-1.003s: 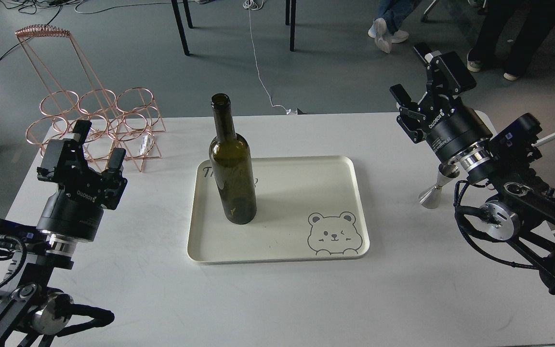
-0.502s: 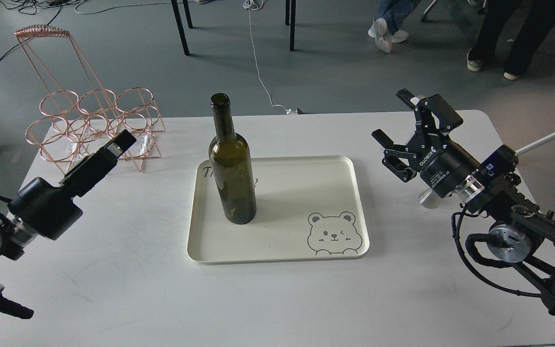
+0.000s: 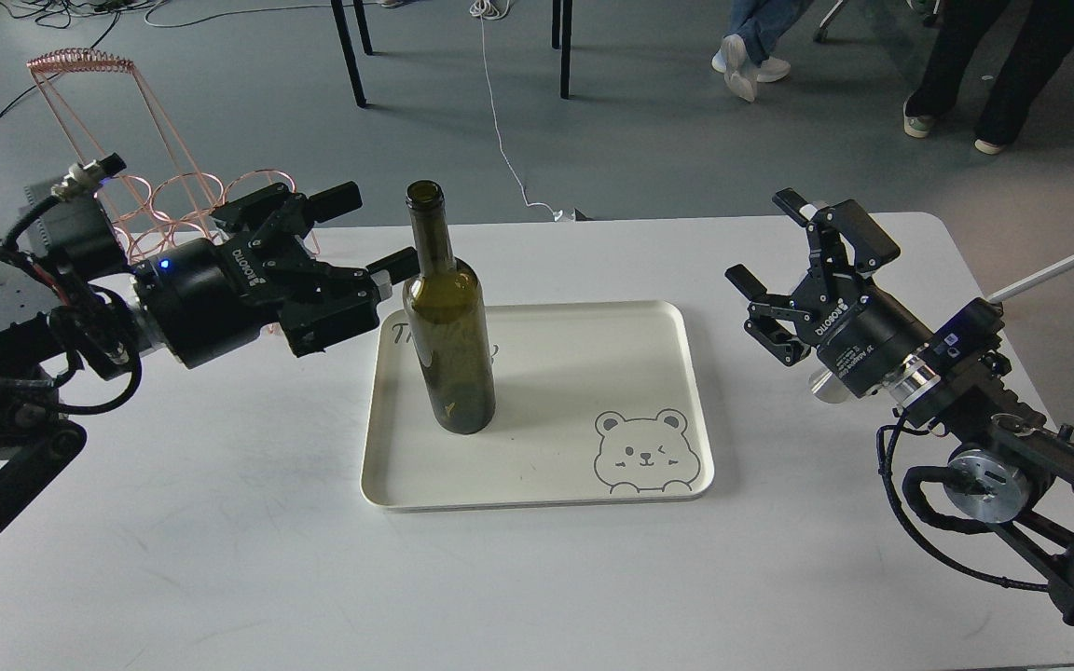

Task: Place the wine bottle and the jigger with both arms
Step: 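Grasp the green wine bottle neck with the left gripper, then lift the bottle with the left gripper toward the copper rack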

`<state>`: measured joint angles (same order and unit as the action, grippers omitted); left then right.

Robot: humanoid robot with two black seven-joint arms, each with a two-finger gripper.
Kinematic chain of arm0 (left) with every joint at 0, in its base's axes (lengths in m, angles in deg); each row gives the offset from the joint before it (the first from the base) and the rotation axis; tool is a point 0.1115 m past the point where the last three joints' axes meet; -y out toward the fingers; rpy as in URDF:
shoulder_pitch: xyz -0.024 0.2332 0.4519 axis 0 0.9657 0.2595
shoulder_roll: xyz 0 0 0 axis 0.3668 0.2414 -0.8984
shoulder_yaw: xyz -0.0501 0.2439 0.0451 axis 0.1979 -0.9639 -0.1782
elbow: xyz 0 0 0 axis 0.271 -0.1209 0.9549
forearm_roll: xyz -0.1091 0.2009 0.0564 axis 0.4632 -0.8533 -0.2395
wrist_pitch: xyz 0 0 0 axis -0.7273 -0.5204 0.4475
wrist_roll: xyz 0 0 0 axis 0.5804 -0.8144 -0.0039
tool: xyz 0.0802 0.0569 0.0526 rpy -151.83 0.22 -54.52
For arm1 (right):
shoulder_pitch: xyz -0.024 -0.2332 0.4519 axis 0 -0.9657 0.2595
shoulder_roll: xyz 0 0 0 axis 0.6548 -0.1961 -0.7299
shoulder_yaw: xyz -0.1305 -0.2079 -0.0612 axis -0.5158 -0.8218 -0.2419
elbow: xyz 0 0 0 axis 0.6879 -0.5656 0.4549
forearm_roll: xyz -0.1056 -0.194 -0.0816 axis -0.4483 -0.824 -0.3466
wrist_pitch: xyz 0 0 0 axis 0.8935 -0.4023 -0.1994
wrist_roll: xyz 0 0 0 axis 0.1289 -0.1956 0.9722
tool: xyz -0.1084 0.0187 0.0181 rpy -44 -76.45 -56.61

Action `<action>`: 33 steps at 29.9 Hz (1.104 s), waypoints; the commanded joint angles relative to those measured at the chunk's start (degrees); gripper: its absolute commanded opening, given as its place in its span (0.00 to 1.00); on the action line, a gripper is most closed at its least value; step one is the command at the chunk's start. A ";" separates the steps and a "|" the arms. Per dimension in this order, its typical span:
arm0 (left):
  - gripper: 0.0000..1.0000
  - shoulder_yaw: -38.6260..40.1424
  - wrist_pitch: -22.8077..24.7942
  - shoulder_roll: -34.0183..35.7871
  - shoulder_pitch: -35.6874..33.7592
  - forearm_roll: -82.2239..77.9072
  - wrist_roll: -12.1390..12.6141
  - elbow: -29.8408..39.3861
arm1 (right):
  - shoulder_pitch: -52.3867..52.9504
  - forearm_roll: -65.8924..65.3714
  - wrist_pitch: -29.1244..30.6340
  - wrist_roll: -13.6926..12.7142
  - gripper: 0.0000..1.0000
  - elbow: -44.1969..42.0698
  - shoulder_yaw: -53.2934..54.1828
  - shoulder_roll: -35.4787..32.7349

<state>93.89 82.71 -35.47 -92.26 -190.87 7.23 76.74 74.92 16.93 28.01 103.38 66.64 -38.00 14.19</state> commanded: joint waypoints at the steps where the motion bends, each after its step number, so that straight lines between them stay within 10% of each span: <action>1: 0.98 -2.08 0.44 -0.32 -3.20 0.14 0.02 -2.67 | -0.60 -0.08 0.01 0.03 0.99 -0.04 0.63 -0.09; 17: 0.96 -5.77 0.97 -8.58 -6.81 -0.12 0.02 -9.00 | -1.39 -0.43 0.01 0.03 0.99 -0.04 1.07 -0.09; 33: 0.49 -7.18 0.97 -9.46 -8.83 -0.04 0.02 -9.97 | -1.92 -0.52 0.01 0.03 0.99 -0.04 1.16 -0.01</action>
<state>86.72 83.67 -44.86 -100.72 -190.94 7.25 66.91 73.10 16.41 28.01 103.41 66.60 -36.93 14.18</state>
